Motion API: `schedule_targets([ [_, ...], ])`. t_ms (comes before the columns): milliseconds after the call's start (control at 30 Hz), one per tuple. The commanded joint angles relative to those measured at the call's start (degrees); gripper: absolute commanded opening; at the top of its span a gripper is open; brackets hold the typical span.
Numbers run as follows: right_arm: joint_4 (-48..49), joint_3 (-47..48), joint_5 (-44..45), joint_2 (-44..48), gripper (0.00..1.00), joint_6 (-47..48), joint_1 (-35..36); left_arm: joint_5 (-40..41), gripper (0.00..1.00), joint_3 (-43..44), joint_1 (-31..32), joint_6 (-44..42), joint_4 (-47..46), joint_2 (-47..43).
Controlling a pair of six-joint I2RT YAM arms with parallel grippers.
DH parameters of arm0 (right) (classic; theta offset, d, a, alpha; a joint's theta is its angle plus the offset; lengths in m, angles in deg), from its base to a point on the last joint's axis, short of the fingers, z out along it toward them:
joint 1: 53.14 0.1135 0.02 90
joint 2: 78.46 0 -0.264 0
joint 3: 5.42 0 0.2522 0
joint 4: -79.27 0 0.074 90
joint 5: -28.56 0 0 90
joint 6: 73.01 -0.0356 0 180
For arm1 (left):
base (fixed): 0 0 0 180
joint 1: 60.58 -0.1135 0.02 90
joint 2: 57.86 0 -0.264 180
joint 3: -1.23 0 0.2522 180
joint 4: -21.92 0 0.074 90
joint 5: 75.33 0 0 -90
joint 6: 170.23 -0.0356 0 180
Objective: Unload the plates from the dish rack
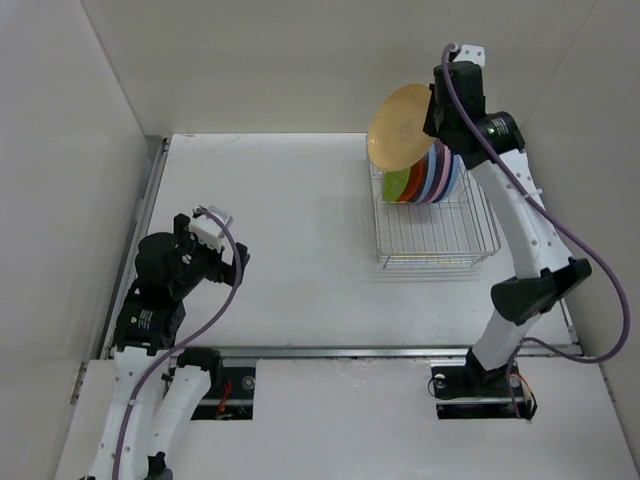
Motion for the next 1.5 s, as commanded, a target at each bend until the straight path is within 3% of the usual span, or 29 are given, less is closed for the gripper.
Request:
schedule_targets([
  [0,2.19,-1.77,-7.19,5.88,0.0,-0.16,2.38,-3.27,1.0,4.46,-0.12,1.21,2.78,2.57],
  [100,8.24,-10.11,-19.4,9.14,0.0,0.72,3.79,-7.38,1.0,7.26,-0.12,1.21,5.42,5.65],
  [133,10.43,-12.75,-28.84,9.75,0.0,0.72,4.32,-8.27,1.0,10.23,0.57,1.21,6.12,7.92],
  [267,21.16,-26.09,-44.46,10.98,0.0,0.72,6.87,-8.98,1.0,20.0,1.11,5.34,11.46,15.47],
  [467,33.91,-32.28,-54.41,9.59,0.0,-0.69,13.01,-13.89,1.0,42.56,1.11,5.01,31.41,30.94],
  [533,36.81,-32.99,-56.35,8.1,0.0,-1.21,14.17,-16.7,1.0,45.58,1.11,2.9,38.45,36.84],
  [667,38.84,-34.04,-60.4,5.89,0.0,-1.74,16.54,-16.11,1.0,41.66,1.11,2.88,35.58,38.53],
  [833,42.0,-35.71,-61.46,5.28,0.0,-2.36,18.47,-9.43,0.99,27.33,1.11,2.88,25.04,32.83],
  [967,42.54,-35.71,-61.99,5.28,0.0,-2.36,19.18,-8.19,0.8,23.27,-0.12,4.38,20.37,31.5],
  [1000,43.23,-36.32,-61.99,5.28,0.0,-2.36,19.7,-9.5,0.62,22.75,-0.12,4.38,20.37,31.5],
  [1133,43.24,-36.33,-61.38,4.13,0.0,-2.36,19.71,-11.18,0.07,23.36,-0.12,5.96,20.37,30.45],
  [1167,42.54,-36.33,-60.33,4.13,0.0,-2.36,19.71,-11.18,0.01,23.36,-0.12,6.57,20.37,30.44],
  [1267,40.35,-36.33,-57.52,2.9,0.0,-2.36,19.71,-9.43,0.0,23.89,-0.12,7.89,19.67,30.44],
  [1300,39.56,-35.54,-54.81,2.21,0.04,-2.36,19.71,-9.42,0.0,23.89,-0.12,8.42,19.66,30.44],
  [1333,38.77,-34.4,-53.48,1.5,0.2,-2.36,19.71,-9.42,0.0,23.89,-0.12,9.29,18.27,30.44],
  [1367,36.93,-33.0,-51.72,1.5,0.44,-2.88,19.71,-9.42,0.0,23.37,-0.12,10.26,17.13,30.44],
  [1467,32.02,-30.18,-47.94,0.27,0.66,-3.5,19.18,-8.72,0.0,23.89,-0.12,11.59,15.63,32.54],
])
